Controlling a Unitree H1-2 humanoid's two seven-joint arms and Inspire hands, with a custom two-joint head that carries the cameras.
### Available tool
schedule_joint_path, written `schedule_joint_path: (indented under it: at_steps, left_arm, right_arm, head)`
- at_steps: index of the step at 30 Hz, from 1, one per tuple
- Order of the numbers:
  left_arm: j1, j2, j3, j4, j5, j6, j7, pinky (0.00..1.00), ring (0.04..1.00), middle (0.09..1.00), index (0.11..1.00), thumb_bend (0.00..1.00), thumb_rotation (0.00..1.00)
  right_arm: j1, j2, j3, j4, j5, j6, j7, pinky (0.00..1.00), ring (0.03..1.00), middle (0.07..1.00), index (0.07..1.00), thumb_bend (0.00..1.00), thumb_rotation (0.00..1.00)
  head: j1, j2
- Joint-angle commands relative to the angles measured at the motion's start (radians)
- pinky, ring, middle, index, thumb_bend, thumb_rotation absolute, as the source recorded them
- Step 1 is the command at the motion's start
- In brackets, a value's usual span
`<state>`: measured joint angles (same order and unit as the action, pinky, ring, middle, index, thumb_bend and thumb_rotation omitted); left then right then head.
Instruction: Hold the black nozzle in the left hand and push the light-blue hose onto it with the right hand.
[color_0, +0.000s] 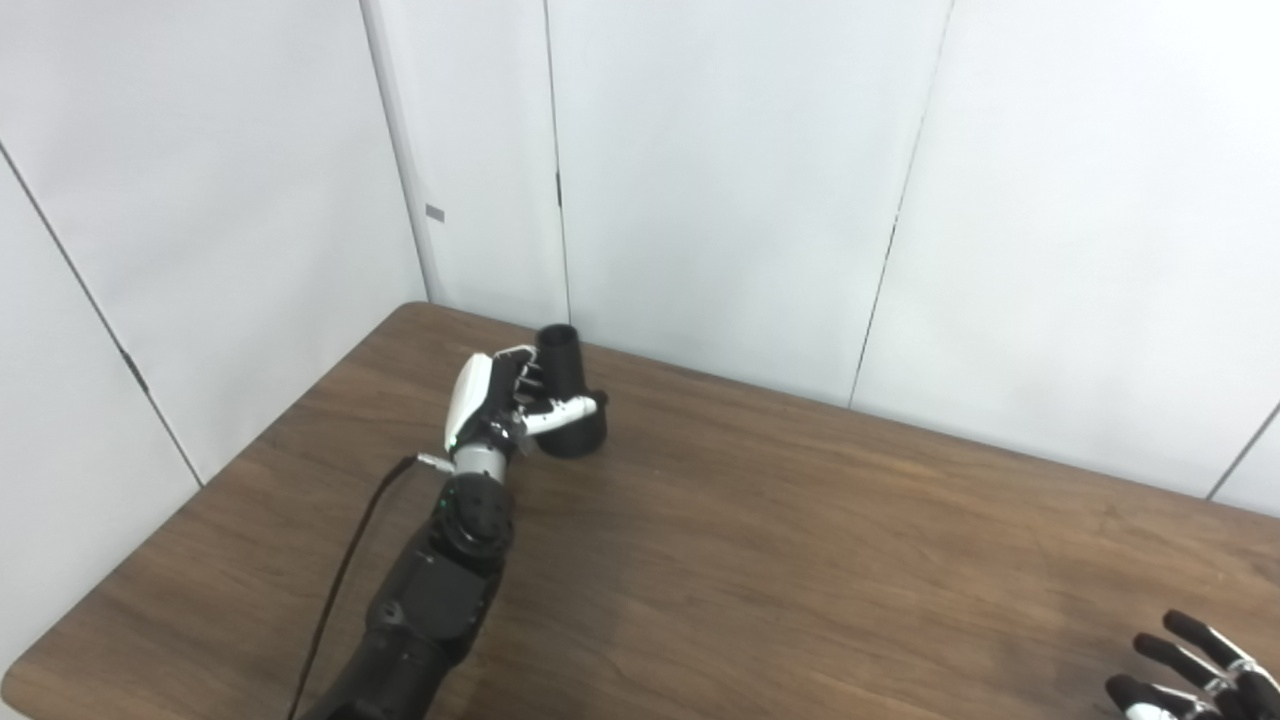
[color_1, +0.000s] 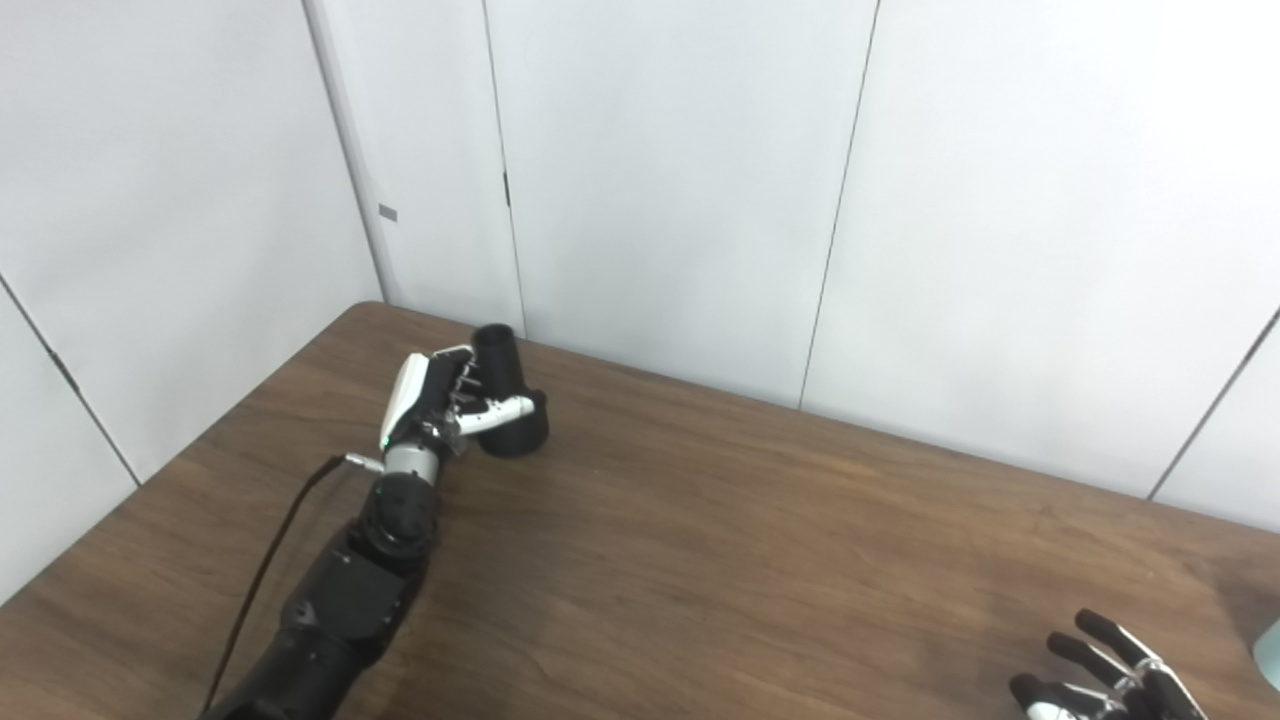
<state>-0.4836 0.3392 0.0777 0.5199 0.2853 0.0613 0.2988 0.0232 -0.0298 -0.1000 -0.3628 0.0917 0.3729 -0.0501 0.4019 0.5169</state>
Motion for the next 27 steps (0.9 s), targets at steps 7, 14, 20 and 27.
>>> schedule_joint_path:
  at_steps: [7, 14, 20, 27]
  left_arm:
    - [-0.022, 0.009, -0.033, 0.062, 0.027, -0.067, 0.027, 0.37, 0.41, 0.463, 0.496, 0.52, 0.0]
    - [0.004, 0.007, -0.088, 0.102, 0.054, -0.168, 0.038, 0.38, 0.427, 0.467, 0.499, 0.51, 0.0]
    - [0.059, -0.007, -0.179, 0.084, 0.106, -0.285, 0.019, 0.37, 0.41, 0.468, 0.507, 0.5, 0.0]
    - [0.102, -0.022, -0.333, 0.06, 0.248, -0.515, 0.067, 0.36, 0.41, 0.48, 0.504, 0.5, 0.0]
  right_arm:
    - [-0.019, 0.004, -0.005, -0.065, -0.01, 0.023, -0.008, 0.35, 0.49, 0.656, 0.708, 0.48, 0.0]
    - [-0.024, 0.004, -0.007, -0.07, -0.004, 0.036, -0.006, 0.35, 0.487, 0.662, 0.714, 0.46, 0.0]
    - [-0.035, 0.009, 0.002, -0.055, -0.004, 0.033, -0.003, 0.39, 0.529, 0.686, 0.76, 0.44, 0.0]
    - [-0.052, -0.008, -0.015, 0.099, 0.078, -0.141, 0.07, 0.38, 0.514, 0.684, 0.782, 0.41, 0.0]
  head:
    - [-0.004, 0.009]
    - [-0.011, 0.02]
    - [-0.083, 0.045]
    - [-0.197, 0.074]
